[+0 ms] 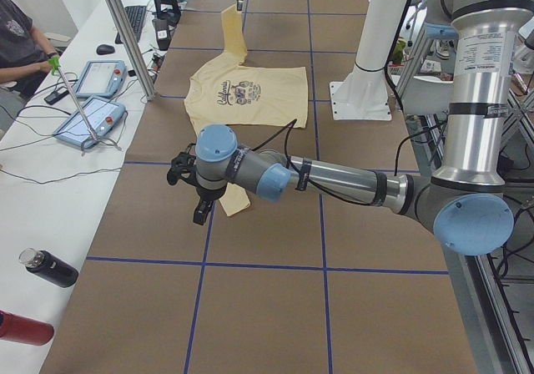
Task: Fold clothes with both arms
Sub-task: 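Lift the cuff with the right gripper and fold the sleeve toward the collar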
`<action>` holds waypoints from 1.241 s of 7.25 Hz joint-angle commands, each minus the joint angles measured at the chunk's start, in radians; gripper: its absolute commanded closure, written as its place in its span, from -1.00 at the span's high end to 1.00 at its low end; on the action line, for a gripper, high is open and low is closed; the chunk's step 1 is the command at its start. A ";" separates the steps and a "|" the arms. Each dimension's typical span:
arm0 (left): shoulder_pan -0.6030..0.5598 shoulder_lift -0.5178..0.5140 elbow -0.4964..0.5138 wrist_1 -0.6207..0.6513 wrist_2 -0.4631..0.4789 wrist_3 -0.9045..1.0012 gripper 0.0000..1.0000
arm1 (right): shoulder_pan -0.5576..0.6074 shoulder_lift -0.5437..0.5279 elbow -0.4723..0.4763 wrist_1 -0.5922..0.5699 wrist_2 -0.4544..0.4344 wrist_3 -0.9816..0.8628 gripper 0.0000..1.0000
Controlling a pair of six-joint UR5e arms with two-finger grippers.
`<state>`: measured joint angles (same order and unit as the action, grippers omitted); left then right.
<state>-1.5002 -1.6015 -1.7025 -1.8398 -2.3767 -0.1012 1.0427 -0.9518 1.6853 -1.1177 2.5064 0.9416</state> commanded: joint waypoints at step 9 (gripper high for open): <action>0.000 -0.025 0.024 -0.001 0.001 -0.002 1.00 | -0.315 0.308 -0.418 -0.022 -0.366 -0.060 -1.00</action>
<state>-1.5003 -1.6249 -1.6797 -1.8410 -2.3763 -0.1028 0.7481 -0.6462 1.2680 -1.1627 2.1550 0.8815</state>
